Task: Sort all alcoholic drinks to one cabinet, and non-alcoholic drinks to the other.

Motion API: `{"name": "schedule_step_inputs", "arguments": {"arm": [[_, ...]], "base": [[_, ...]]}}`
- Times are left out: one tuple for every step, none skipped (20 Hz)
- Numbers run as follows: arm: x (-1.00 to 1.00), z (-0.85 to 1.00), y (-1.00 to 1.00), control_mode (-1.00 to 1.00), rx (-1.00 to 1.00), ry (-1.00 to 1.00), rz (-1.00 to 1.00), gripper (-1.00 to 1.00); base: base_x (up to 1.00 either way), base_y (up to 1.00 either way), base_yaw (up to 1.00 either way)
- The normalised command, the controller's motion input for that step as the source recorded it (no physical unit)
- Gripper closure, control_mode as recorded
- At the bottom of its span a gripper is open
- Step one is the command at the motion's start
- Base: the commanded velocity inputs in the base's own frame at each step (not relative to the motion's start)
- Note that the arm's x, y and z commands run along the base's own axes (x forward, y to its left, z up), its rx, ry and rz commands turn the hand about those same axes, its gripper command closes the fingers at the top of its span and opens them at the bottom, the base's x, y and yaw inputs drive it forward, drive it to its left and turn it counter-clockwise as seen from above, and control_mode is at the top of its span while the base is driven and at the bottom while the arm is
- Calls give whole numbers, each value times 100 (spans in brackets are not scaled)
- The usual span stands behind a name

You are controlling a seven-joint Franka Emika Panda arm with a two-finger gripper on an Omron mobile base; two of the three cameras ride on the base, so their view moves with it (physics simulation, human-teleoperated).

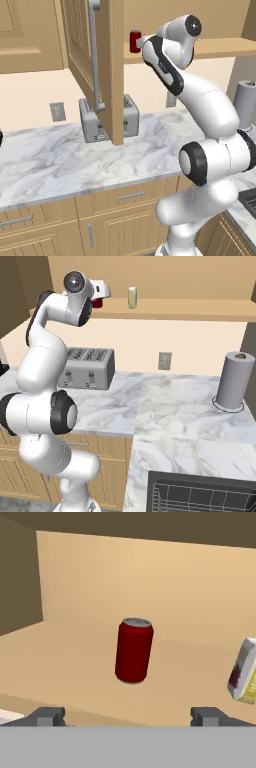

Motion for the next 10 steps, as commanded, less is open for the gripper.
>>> {"name": "schedule_step_inputs", "arguments": {"arm": [[-42, 8, -8, -100, 0, -3, 0, -100], [-42, 9, -8, -100, 0, -3, 0, -100], [-42, 9, -7, -100, 0, -3, 0, -100], [-43, 10, -8, -100, 0, -3, 0, -100], [-43, 10, -6, -100, 0, -3, 0, -100], [-43, 10, -5, -100, 0, -2, 0, -100], [-43, 11, -3, -100, 0, -2, 0, -100], [-41, 13, -2, -100, 0, -2, 0, -100], [-40, 14, -1, -100, 0, -1, 0, -100], [-39, 15, 0, -100, 0, -1, 0, -100]], "base": [[0, 0, 0], [0, 0, 0], [0, 0, 0], [0, 0, 0], [0, 0, 0], [0, 0, 0], [0, 0, 0], [0, 0, 0], [0, 0, 0], [0, 0, 0]]}}
